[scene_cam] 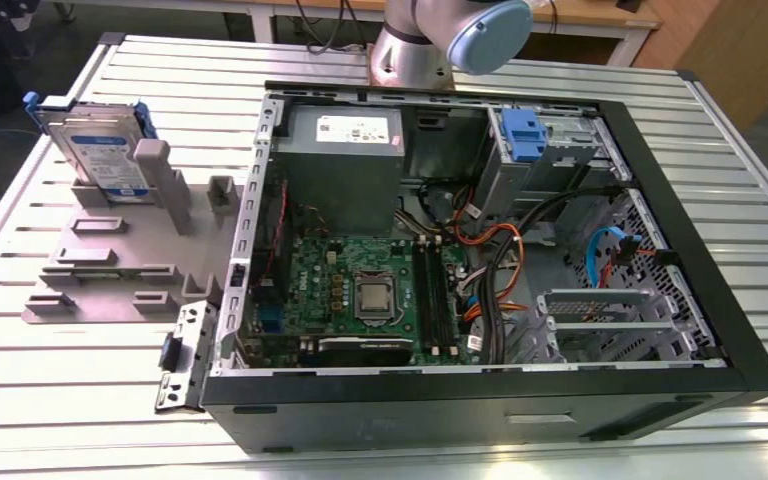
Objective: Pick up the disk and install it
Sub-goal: 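Pick up the disk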
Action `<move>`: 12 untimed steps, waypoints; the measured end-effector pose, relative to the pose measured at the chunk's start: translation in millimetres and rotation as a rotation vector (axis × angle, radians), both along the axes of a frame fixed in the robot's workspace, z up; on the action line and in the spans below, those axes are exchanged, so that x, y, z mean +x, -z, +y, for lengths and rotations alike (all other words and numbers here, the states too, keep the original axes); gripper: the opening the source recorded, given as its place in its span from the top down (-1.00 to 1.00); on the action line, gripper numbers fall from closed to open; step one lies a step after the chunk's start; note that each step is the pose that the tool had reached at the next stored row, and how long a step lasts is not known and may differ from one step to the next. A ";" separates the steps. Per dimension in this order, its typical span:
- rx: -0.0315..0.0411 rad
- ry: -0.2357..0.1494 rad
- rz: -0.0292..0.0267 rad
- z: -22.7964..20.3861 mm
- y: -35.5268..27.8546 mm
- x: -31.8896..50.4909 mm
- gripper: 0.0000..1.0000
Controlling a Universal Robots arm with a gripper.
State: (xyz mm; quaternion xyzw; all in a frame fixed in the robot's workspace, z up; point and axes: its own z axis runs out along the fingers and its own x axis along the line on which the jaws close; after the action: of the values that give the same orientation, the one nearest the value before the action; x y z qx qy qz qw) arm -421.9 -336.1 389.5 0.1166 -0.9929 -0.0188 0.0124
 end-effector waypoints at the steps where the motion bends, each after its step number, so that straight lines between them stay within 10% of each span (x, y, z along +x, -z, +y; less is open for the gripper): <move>1: 0.0000 -0.015 0.0000 0.0 0.0 0.0 0.79; 12: -0.0002 -0.124 -0.0090 0.0 0.6 0.1 0.79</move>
State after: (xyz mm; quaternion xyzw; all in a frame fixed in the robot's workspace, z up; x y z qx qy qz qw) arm -421.8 -336.1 388.9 0.1781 -0.9838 -0.0173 0.0091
